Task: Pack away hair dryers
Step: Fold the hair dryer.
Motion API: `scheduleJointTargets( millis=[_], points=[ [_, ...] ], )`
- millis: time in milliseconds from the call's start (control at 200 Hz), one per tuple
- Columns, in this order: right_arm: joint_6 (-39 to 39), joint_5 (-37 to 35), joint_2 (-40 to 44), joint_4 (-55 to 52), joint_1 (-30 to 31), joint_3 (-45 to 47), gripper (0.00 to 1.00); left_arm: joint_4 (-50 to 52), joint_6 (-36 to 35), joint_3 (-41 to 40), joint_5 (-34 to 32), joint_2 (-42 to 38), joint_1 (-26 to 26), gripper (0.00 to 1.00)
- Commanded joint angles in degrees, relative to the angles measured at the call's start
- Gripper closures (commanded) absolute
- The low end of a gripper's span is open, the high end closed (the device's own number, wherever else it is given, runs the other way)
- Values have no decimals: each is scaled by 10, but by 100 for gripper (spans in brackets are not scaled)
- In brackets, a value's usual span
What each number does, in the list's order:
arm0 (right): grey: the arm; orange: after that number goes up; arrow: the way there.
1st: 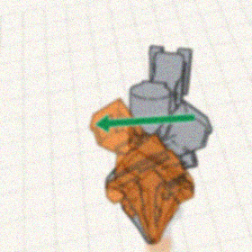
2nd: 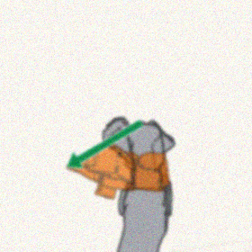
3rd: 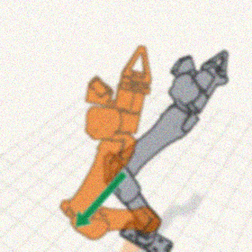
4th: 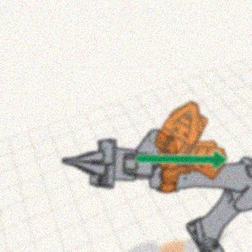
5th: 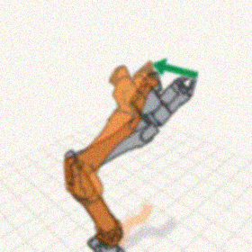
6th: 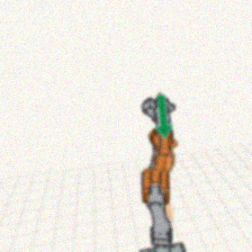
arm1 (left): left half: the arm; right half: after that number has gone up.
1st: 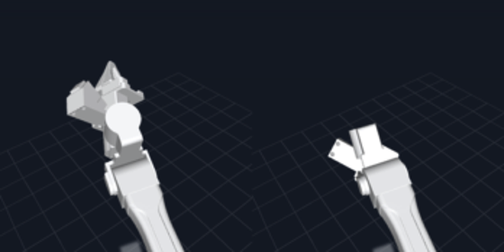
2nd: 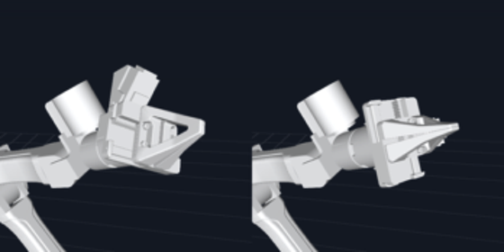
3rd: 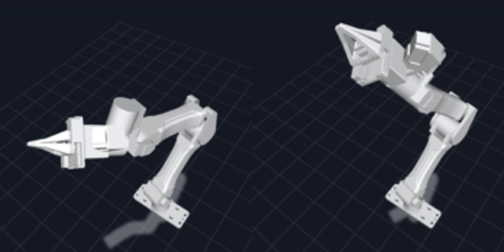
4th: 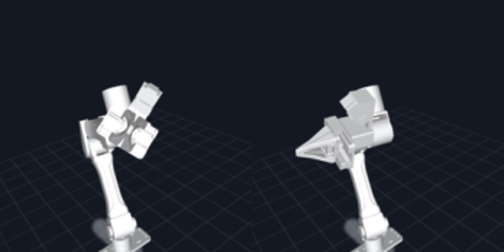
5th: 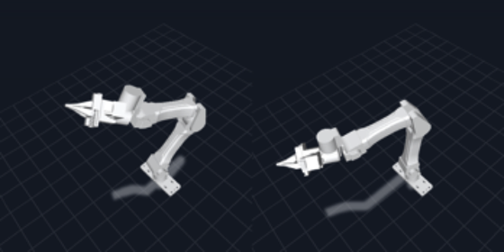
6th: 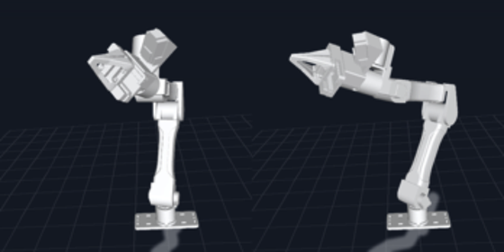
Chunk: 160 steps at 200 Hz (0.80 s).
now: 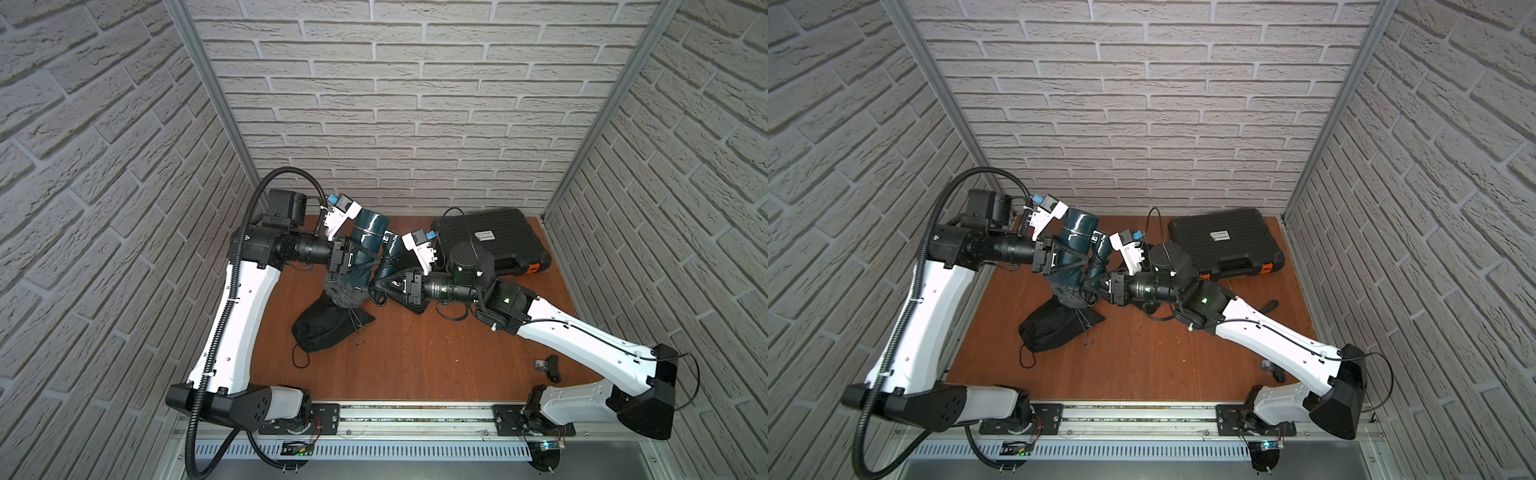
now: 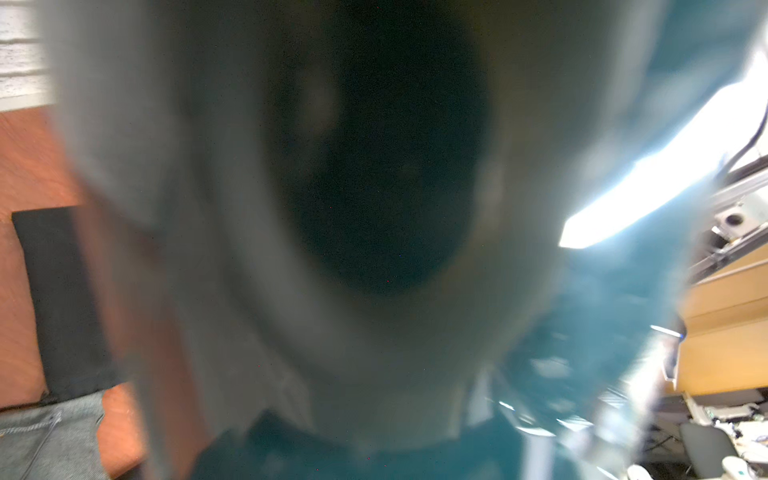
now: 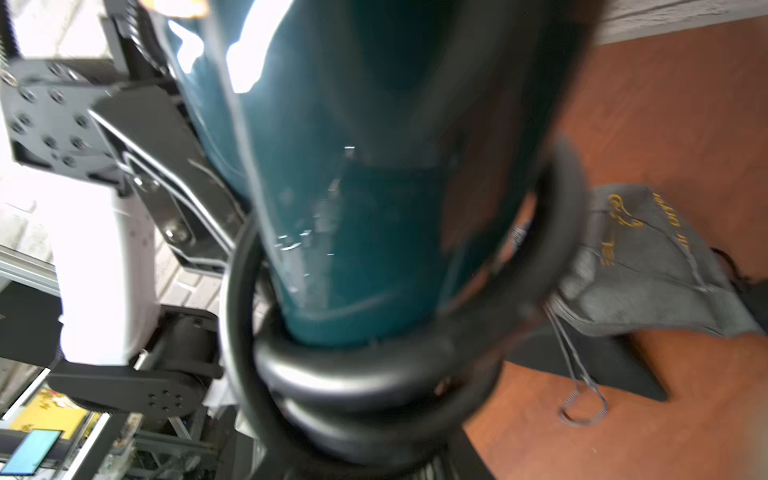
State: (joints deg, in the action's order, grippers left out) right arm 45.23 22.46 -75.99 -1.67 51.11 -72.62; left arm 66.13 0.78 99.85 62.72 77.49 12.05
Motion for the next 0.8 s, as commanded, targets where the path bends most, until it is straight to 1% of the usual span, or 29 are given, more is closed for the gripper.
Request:
scheduleJointTargets(
  millis=[0, 85, 170, 210, 335, 395, 455, 570, 695, 795],
  points=[
    [0, 89, 0, 203, 16, -36, 97, -26, 12, -18, 45, 0, 15, 100],
    [6, 83, -4, 209, 16, -31, 97, -30, 17, -22, 46, 0, 15, 100],
    [-12, 61, -4, 154, 16, -36, 96, -27, 10, -18, 41, -2, 10, 100],
    [-22, 47, -2, 115, 15, -40, 89, -21, 4, -10, 38, -2, 6, 100],
    [-59, -19, 17, -18, 15, -41, 60, -6, -7, 20, 41, -1, -5, 100],
    [-65, -41, 28, -49, 15, -30, 54, -1, -9, 29, 45, -1, -8, 100],
    [-65, -58, 42, -54, 15, -10, 47, 0, -10, 33, 50, 0, -10, 100],
    [-57, -77, 64, -47, 14, 22, 42, -3, -6, 30, 64, -1, -14, 100],
    [-48, -83, 72, -10, 14, 40, 41, -8, 1, 21, 68, -4, -16, 100],
    [-43, -71, 57, 12, 12, 31, 41, -15, 7, 13, 69, -6, -16, 100]
  ],
)
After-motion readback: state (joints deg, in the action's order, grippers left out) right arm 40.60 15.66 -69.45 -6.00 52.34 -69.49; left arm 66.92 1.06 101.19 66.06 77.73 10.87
